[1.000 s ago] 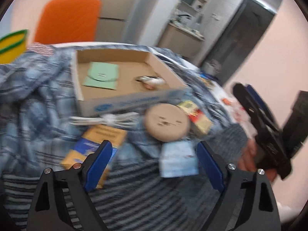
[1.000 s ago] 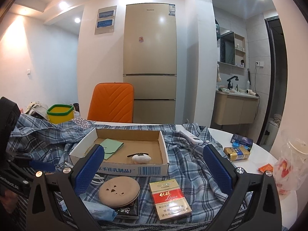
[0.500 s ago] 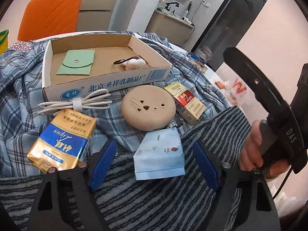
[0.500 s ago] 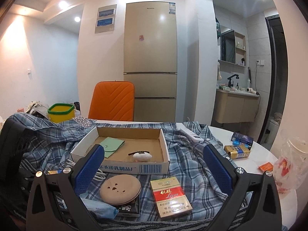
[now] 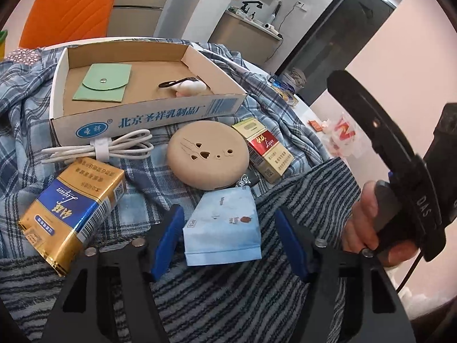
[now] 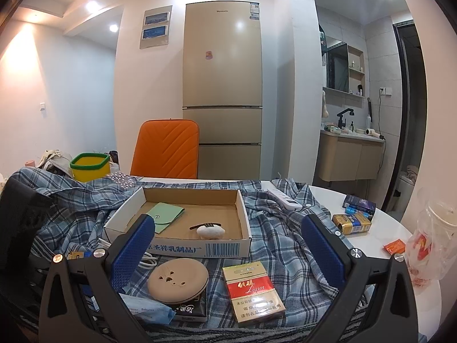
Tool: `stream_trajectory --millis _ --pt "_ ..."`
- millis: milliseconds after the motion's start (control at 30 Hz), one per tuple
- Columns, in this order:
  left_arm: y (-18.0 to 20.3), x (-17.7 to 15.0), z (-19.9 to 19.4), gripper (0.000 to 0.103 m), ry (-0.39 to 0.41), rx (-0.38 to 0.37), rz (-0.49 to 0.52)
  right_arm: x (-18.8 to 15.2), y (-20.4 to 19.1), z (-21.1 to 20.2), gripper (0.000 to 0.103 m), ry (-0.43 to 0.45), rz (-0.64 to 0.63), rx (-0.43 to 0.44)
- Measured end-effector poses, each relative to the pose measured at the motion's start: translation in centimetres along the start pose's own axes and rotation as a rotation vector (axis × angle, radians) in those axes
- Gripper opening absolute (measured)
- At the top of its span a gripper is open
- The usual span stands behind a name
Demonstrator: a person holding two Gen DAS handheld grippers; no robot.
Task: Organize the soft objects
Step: 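Grasp the light-blue packet with the left gripper and lift it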
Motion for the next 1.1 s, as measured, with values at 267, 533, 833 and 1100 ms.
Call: stream_trajectory --millis 267,533,833,1100 --pt "0.8 -0.2 -1.4 0.039 0.08 0.048 0.033 -0.1 0.1 0.0 0.103 -0.004 0.01 -0.005" --pt "2.8 -0.5 -5.6 0.039 0.34 0.259 0.145 0.1 0.9 -0.1 0.103 -0.014 0.05 -0.003" --pt "2.6 -0.9 -7.5 0.039 0.488 0.481 0.15 -0.3 0.6 0.8 0.103 -0.084 0.04 0.014" --pt "-0.7 -0.1 -8.1 0.039 0.492 0.606 0.049 -1.2 -2.3 3.9 0.103 -0.271 -0.104 0.114"
Point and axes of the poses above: each gripper's, at about its wrist camera, not at the fingertips, and z roughly the way its jaws point, y to its right, x to its top, the point moved 1 cm from there along z, roughly the way its jaws point, and after that the axes turned 7 degrees about z, right-handed, at the moved point
